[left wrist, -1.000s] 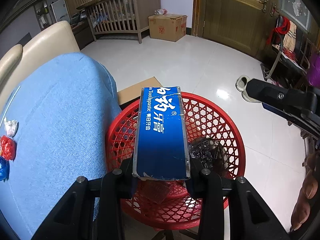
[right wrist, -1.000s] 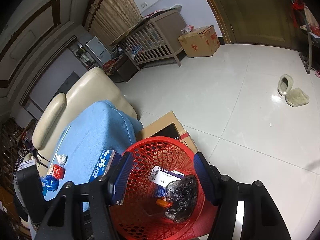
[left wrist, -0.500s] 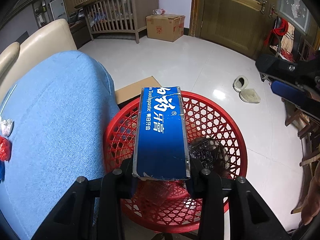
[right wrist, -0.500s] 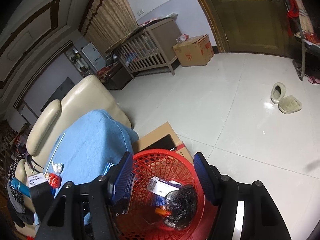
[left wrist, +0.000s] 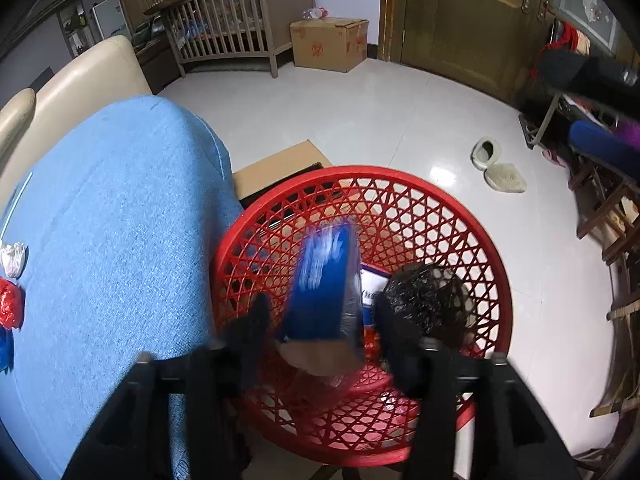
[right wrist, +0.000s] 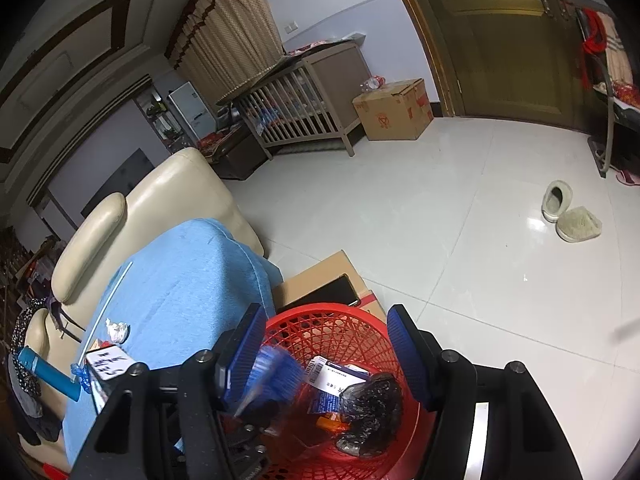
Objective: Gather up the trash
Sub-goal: 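Lower the toothpaste box into the basket and open the left gripper, then move both grippers back over the table toward the remaining bags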
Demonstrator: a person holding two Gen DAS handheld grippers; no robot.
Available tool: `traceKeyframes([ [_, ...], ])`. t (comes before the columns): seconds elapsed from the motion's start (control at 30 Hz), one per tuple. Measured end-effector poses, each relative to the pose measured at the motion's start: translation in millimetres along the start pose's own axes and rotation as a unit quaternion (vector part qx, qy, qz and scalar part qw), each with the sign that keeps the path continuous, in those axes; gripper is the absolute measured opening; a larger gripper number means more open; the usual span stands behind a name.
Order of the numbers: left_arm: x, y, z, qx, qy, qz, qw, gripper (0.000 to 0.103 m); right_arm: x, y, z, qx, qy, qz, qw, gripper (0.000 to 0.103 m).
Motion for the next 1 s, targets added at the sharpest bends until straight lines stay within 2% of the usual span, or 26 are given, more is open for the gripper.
traceKeyframes([
  [0.27, 6, 16, 1, -0.014, 0.006, -0.006, 0.9999, 0.071, 17, 7, 2, -0.009, 0.015, 0.009, 1.000, 0.067],
  [0.4, 20, 36, 3, -0.031, 0.032, -0.014, 0.9989, 0.071, 25, 12, 4, -0.015, 0.020, 0.014, 1.000, 0.067],
  [0.53, 50, 63, 2, -0.058, 0.062, 0.000, 0.9964, 0.071, 36, 13, 3, -0.016, 0.027, 0.020, 0.999, 0.067],
  [0.63, 82, 82, -6, -0.074, 0.092, 0.018, 0.9929, 0.071, 51, 6, -3, -0.001, 0.038, 0.031, 0.999, 0.067],
  [0.8, 147, 108, -34, -0.087, 0.161, 0.060, 0.9813, 0.072, 91, -8, -25, 0.032, 0.067, 0.059, 0.996, 0.067],
  [1.0, 227, 135, -96, -0.089, 0.257, 0.123, 0.9545, 0.072, 159, -33, -69, 0.098, 0.135, 0.107, 0.980, 0.067],
])
Point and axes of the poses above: each gripper's, at about its wrist camera, not at the fingertips, and y roughly against the way its jaws point, x to its left, z to its top, the point moved 6 cm from there along -y, roughly the way its jaws point, and after that the axes turned 8 degrees about -x, right-handed, at the moved point
